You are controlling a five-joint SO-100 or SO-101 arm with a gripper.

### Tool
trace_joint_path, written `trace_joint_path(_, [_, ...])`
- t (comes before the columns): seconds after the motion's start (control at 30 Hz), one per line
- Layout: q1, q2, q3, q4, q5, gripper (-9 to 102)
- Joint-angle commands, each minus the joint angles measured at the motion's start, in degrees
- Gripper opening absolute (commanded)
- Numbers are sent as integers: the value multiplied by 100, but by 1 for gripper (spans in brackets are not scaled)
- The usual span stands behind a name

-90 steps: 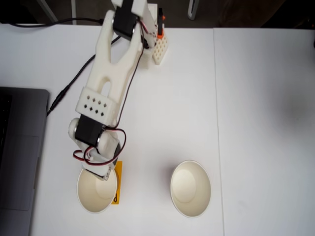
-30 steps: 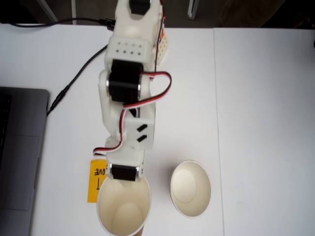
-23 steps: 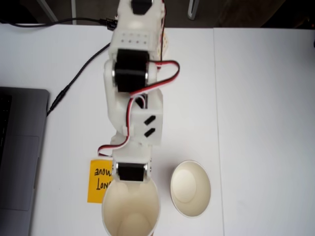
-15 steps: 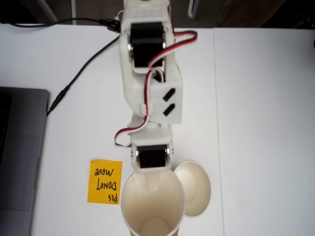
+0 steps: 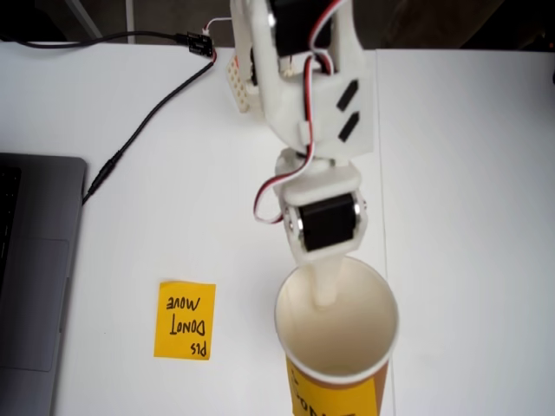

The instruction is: Pickup cup and make a pile of cup.

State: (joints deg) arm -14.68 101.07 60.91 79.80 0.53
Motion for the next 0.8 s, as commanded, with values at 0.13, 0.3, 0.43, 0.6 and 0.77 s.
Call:
trace_joint_path(0.13, [-290,378,-299,360,26,-7])
trace_joint_path(0.3, [-325,396,-149,642,35,-7])
trace_joint_path(0.43, [-343,396,-105,721,35,-7])
trace_joint_path(0.6, [-343,369,-88,747,26,-7])
trace_joint_path(0.77, [-352,308,-88,932,26,-7])
